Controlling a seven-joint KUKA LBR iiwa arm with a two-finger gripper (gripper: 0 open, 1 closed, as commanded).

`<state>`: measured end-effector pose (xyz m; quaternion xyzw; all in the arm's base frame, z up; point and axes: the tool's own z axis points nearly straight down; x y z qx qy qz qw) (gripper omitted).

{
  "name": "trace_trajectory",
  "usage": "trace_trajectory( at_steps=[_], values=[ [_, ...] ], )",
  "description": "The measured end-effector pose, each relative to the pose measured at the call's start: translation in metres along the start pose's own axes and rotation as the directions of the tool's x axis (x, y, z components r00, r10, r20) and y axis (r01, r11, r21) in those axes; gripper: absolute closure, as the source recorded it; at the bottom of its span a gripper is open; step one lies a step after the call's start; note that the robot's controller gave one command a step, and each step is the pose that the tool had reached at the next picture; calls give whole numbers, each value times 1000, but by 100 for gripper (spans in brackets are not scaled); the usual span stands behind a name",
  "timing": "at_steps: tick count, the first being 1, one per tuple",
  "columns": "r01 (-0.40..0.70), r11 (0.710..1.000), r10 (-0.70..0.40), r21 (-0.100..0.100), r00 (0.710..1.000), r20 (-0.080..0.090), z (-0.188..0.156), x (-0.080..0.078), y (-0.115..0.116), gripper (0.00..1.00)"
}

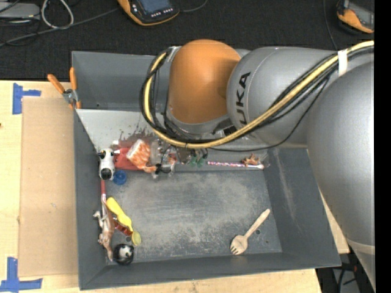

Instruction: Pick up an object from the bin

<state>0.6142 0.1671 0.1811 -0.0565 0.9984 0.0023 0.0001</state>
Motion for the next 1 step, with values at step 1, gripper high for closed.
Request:
trace_trajectory(
  at_steps=[1],
  values=[
    [2,1000,-2,-1,1000,6,-42,1,-1,100]
  ],
)
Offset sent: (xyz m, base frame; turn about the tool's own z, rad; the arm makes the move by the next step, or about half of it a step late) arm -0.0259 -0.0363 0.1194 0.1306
